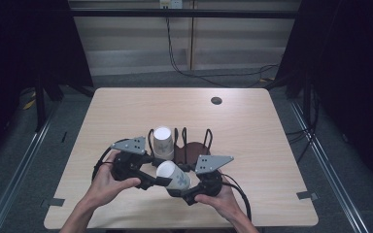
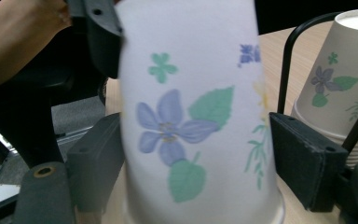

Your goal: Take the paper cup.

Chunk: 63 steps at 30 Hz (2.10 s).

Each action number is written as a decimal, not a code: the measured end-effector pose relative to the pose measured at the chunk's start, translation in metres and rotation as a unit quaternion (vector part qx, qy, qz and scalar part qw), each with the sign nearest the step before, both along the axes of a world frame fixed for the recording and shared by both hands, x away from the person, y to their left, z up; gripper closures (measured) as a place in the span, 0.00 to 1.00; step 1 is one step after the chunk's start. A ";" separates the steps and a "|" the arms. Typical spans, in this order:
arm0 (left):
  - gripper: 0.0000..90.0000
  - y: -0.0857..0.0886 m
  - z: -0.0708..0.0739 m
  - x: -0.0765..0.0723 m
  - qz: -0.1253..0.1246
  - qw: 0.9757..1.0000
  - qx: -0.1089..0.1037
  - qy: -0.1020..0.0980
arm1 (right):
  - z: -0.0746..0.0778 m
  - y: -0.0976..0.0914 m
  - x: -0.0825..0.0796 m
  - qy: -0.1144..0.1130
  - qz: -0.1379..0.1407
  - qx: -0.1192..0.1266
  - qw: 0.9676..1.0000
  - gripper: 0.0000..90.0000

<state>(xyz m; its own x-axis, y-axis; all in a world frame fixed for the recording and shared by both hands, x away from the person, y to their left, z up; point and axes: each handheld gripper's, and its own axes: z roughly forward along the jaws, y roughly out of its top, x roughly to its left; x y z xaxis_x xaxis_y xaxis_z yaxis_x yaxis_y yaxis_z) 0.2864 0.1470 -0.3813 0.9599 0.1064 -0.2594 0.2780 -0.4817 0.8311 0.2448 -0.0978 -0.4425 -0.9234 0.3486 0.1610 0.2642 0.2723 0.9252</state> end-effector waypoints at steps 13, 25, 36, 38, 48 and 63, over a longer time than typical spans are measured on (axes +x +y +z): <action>0.41 0.010 -0.003 0.007 0.008 1.000 -0.010 0.019 | 0.001 -0.001 0.000 -0.009 -0.004 -0.002 1.000 0.30; 0.37 0.008 -0.013 0.009 0.006 1.000 0.012 0.024 | -0.001 -0.002 0.002 0.027 0.001 -0.016 0.999 0.35; 0.18 0.013 -0.006 0.008 0.019 1.000 0.020 0.002 | -0.001 -0.007 0.005 0.041 0.000 -0.037 0.998 0.36; 0.18 0.016 -0.005 0.009 0.023 0.999 0.028 -0.006 | 0.000 -0.008 0.006 0.041 -0.002 -0.040 0.998 0.36; 0.19 0.014 -0.009 0.007 0.011 0.997 0.062 -0.037 | 0.003 -0.017 0.008 0.044 -0.016 -0.057 0.997 0.37; 0.26 0.011 -0.014 0.008 0.006 0.994 0.099 -0.055 | 0.008 -0.025 0.013 0.062 -0.019 -0.092 0.994 0.37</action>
<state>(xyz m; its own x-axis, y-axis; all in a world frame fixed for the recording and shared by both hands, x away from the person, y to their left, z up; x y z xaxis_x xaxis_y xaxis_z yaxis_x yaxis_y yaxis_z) 0.2948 0.1581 -0.3954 0.9797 0.1567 -0.1250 0.1968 -0.6356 0.7465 0.2573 -0.1227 -0.4345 -0.8856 0.4172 0.2040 0.3873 0.4210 0.8202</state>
